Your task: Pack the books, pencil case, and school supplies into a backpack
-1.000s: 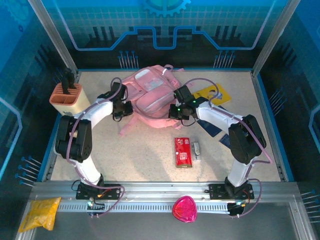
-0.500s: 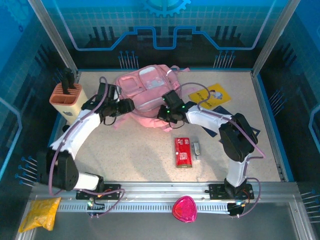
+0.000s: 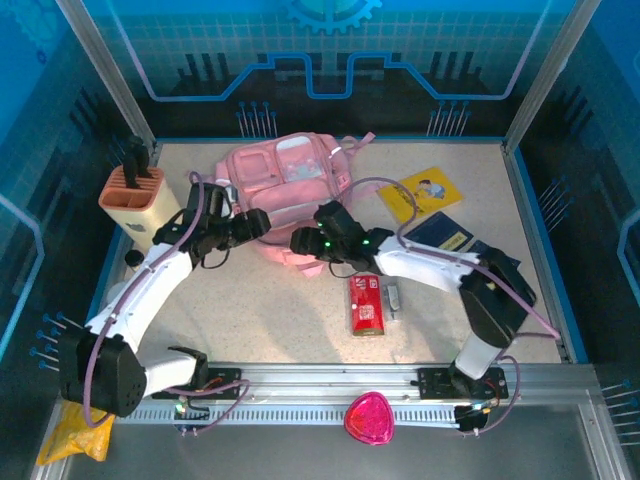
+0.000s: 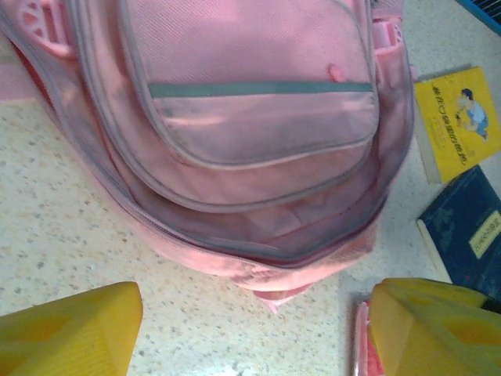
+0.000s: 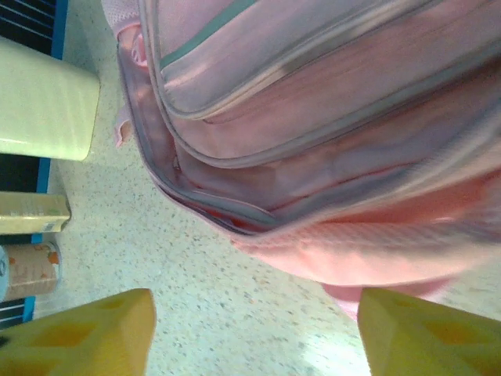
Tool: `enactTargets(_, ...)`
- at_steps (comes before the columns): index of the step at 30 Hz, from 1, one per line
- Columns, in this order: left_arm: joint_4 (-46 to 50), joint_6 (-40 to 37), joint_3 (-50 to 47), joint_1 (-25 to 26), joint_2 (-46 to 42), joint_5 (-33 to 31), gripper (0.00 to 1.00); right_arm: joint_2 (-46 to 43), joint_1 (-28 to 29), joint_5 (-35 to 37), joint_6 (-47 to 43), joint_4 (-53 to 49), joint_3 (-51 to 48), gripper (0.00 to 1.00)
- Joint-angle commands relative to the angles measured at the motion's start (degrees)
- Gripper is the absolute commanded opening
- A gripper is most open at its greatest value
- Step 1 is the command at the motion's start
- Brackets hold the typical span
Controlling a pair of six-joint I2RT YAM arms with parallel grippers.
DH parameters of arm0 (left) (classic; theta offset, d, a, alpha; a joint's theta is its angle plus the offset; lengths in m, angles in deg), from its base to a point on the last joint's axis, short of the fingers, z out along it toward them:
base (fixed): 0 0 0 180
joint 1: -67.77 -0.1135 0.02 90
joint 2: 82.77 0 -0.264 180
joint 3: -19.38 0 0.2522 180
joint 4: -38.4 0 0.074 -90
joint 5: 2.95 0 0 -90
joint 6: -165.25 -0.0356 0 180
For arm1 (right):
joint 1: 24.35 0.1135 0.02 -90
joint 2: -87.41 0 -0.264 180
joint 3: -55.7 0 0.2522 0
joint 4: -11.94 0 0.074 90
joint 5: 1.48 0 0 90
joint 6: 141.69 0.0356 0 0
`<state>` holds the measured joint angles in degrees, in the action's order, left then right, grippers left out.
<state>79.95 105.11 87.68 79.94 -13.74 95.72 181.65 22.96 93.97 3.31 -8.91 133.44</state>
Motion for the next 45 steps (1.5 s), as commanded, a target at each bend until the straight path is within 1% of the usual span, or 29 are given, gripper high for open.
enactTargets(1,-2.60,3.00,-0.04,4.00,-2.73,0.30,0.78,-7.71,-0.99,5.88,-7.87,-2.08,-4.14,0.83)
enactTargets(2,-3.34,3.81,-0.26,5.66,-2.95,-0.57,0.79,-9.34,-1.94,6.10,-9.19,-3.66,-4.91,0.87)
enactTargets(4,-5.93,5.30,-0.75,8.97,-2.65,-1.52,0.80,-12.17,-3.70,6.40,-11.80,-6.79,-6.18,0.93)
enactTargets(6,-8.40,6.87,-0.64,12.85,-1.12,-2.46,0.81,-15.18,-5.36,8.57,-14.97,-9.51,-7.80,1.00)
enactTargets(10,-11.74,7.93,1.51,18.75,3.54,-3.60,0.81,-19.74,-11.49,7.54,-18.03,-14.33,-10.25,0.99)
enactTargets(13,-13.38,8.52,4.68,23.22,8.28,-5.05,0.81,-22.34,-17.89,3.83,-18.55,-16.77,-12.03,1.00)
enactTargets(15,-14.54,8.63,7.86,26.36,12.79,-5.44,0.81,-23.50,-22.29,0.73,-18.46,-17.55,-13.24,1.00)
enactTargets(17,-15.13,8.37,11.71,28.65,17.87,-5.24,0.81,-23.15,-25.79,2.05,-17.36,-20.72,-13.25,1.00)
enactTargets(19,-14.84,7.59,16.20,30.23,23.51,-5.48,0.81,-21.91,-29.27,0.79,-17.20,-20.71,-13.26,1.00)
enactTargets(21,-14.40,7.49,21.22,31.09,29.25,-4.56,0.79,-20.38,-33.18,-3.23,-16.04,-20.02,-15.16,1.00)
enactTargets(22,-14.51,7.40,23.15,31.38,31.54,-4.00,0.79,-19.81,-34.34,-4.07,-15.92,-19.48,-15.35,0.98)
enactTargets(25,-15.80,7.06,28.25,32.21,37.82,-3.01,0.78,-18.45,-36.91,-2.35,-15.65,-18.69,-15.97,0.95)
enactTargets(28,-16.89,6.78,32.66,32.40,43.50,-2.16,0.76,-16.35,-40.83,-4.96,-15.01,-15.61,-16.54,0.87)
enactTargets(30,-16.89,5.65,35.94,32.47,47.18,-2.87,0.74,-14.24,-42.44,-6.75,-14.60,-13.30,-16.10,0.84)
enactTargets(33,-17.50,5.23,39.61,32.35,51.24,-2.20,0.72,-9.76,-42.83,-8.49,-13.42,-11.86,-13.91,0.78)
enactTargets(35,-17.78,5.20,40.99,32.18,52.74,-1.87,0.71,-6.98,-42.69,-8.97,-12.22,-10.53,-10.79,0.74)
enactTargets(40,-18.17,6.54,40.06,30.80,52.30,-3.26,0.70,1.11,-42.07,-10.12,-7.91,-8.63,-4.45,0.64)
enactTargets(42,-17.70,6.68,39.31,30.14,51.61,-3.99,0.70,4.10,-40.47,-7.80,-8.03,-9.79,-0.52,0.60)
enactTargets(45,-17.81,7.21,37.56,28.72,50.37,-4.10,0.70,8.80,-39.13,-4.85,-8.97,-10.25,4.59,0.59)
